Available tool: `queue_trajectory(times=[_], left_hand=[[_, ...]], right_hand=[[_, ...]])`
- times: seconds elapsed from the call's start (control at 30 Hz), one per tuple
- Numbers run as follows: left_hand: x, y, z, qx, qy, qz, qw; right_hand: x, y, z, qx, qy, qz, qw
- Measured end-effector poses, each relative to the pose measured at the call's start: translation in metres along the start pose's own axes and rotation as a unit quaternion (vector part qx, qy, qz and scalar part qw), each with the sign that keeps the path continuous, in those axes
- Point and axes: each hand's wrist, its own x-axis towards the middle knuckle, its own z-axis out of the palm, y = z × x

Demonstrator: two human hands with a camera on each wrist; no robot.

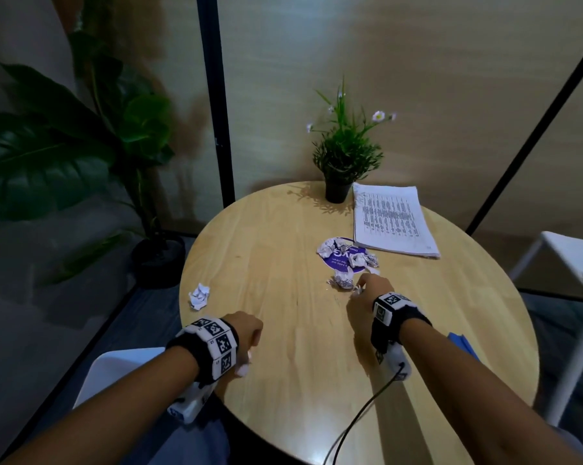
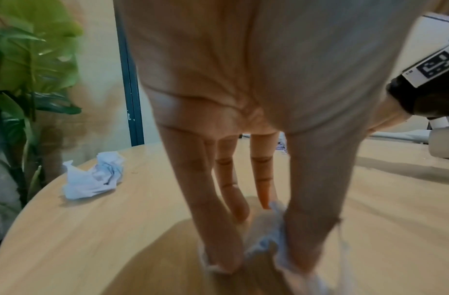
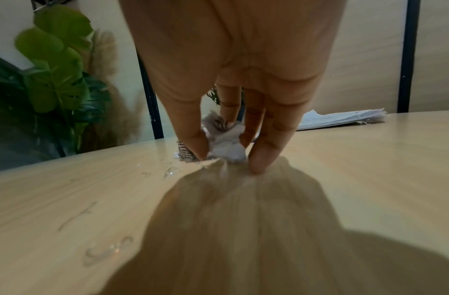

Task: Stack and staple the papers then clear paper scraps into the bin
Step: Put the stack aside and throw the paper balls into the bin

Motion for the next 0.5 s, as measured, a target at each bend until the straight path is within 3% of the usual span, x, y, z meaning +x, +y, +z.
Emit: queue_trajectory(times=[0.1, 0.23, 0.33, 0.5], left_hand=[[0.000, 0.001, -0.012, -0.040, 0.004, 0.004, 0.999], [0.005, -0.003, -0.026, -0.071, 0.058, -0.013, 0.996], [0.007, -0.014, -0.037, -0.099, 0.107, -0.033, 0.989], [0.017, -0.046, -0.055, -0.108, 0.203, -0.088, 0.969]], right_hand=[[0.002, -0.001, -0.003, 0.041, 0.022, 0.013, 0.999], [0.005, -0.005, -0.009, 0.128, 0.050, 0.016, 0.990], [0.009, -0.009, -0.011, 0.112, 0.056, -0.024, 0.992], [0.018, -0.015, -0.006, 0.018, -0.003, -0.063, 0.998]])
